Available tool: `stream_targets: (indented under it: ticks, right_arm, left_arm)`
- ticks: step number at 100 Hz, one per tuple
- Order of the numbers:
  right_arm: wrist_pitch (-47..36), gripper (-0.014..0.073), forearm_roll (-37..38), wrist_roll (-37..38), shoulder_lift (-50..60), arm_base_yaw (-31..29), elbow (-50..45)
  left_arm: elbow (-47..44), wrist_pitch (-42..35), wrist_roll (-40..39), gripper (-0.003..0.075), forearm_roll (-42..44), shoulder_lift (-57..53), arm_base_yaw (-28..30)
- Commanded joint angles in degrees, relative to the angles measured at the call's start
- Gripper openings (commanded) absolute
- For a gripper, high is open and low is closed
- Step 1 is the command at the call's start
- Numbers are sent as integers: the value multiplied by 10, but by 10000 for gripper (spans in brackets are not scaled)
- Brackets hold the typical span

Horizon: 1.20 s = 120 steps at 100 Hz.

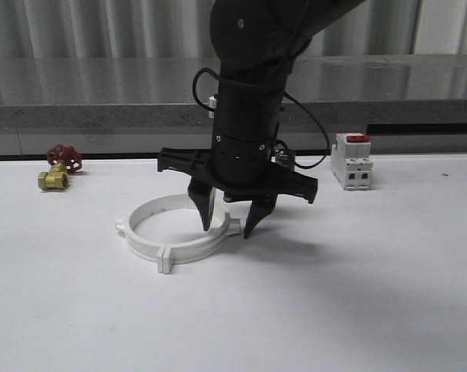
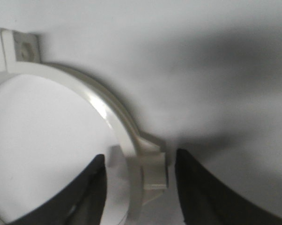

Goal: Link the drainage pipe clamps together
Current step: 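Open the right gripper and lift it away from the joined ring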

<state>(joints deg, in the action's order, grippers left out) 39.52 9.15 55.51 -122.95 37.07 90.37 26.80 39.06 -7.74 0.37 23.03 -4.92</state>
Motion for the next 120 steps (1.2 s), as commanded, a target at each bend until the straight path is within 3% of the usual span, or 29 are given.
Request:
stream_targets:
  ticks: [1,31,65,89,120]
  right_arm:
    - [-10,453,4,1,30,-1,16]
    - [-8,453,4,-20,46,-2,16]
    - [37,453,7,-234,145,-40,14]
    - [73,453,11,-323,245,-119,-28]
    - [74,453,11,-396,441,-261,-201]
  left_arm:
    - [15,-37,-4,-20,-4,4,1]
    - [15,-37,-4,-20,-4,4,1]
    - [15,-37,-4,-20,-4,4,1]
    - [15,-37,-4,-20,-4,4,1]
    - [15,-37,-4,-20,-4,4,1]
